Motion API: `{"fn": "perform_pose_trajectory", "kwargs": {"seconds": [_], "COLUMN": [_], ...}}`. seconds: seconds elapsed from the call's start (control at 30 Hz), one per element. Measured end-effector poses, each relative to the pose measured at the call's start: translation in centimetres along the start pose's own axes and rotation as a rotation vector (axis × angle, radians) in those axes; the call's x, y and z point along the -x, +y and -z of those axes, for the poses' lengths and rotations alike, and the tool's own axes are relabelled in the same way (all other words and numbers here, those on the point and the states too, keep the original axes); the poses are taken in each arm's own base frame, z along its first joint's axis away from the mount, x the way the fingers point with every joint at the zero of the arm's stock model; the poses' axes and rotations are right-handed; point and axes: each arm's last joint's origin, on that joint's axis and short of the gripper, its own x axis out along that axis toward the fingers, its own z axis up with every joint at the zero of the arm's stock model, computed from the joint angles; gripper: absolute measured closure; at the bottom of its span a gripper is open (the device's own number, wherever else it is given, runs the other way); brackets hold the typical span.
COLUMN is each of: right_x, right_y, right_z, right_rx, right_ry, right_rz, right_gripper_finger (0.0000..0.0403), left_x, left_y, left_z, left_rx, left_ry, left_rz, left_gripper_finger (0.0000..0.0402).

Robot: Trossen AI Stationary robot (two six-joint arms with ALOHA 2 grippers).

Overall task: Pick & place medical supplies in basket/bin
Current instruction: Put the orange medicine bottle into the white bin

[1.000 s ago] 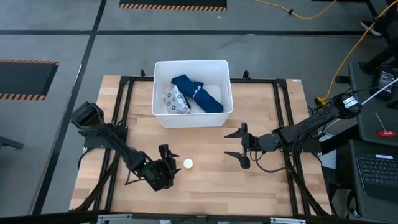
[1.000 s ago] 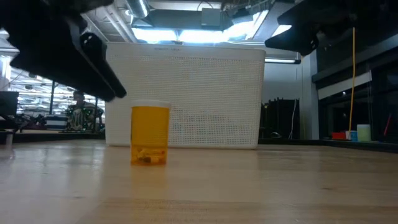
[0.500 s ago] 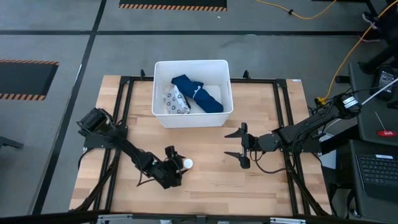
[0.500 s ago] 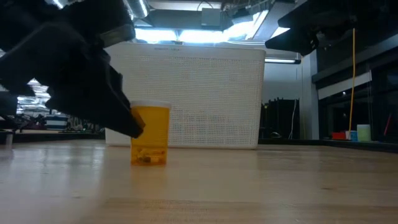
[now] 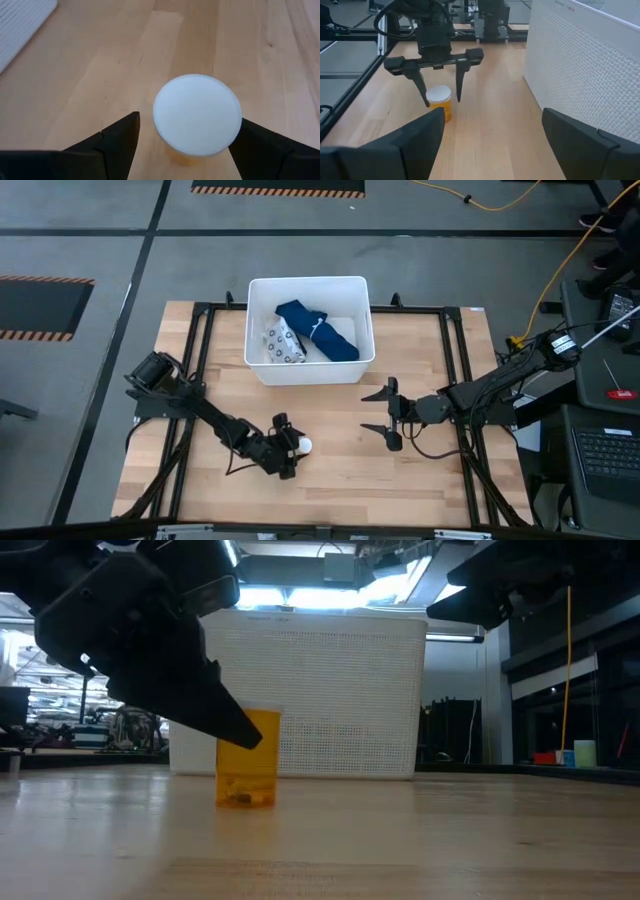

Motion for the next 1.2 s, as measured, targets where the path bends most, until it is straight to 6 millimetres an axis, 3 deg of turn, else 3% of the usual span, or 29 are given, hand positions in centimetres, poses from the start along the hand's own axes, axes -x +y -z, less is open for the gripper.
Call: {"fn": "perform_pose_trajectory", "kwargs": {"seconds": [0.2, 0.57, 0.8, 0.97, 1.2], "right_x": [0.0, 0.0, 0.0, 0.0, 0.0], "right_y": [0.0, 0.0, 0.0, 0.0, -0.1], "right_z": [0.0, 0.0, 0.0, 0.0, 0.2], "right_rx": [0.001, 0.003, 0.005, 0.002, 0.013], "right_ry": [0.001, 0.003, 0.003, 0.004, 0.023], "right_rz": [0.0, 0.0, 0.0, 0.001, 0.005], "right_gripper_finger": [0.0068, 0.0068, 0.0068, 0.0068, 0.0068], "left_x": [-0.2, -0.2, 0.1, 1.5, 5.7], "left_y": [0.2, 0.2, -0.1, 0.2, 2.0], "left_z": [-0.1, -0.2, -0.8, -2.4, -5.4], "left_rx": [0.005, -0.005, -0.028, -0.066, -0.092], "left_ry": [0.008, 0.001, -0.024, -0.044, -0.076], "left_rz": [0.005, 0.008, 0.068, 0.125, 0.143], "left_gripper_finger": [0.0134, 0.0214, 0.021, 0.0208, 0.0209]}}
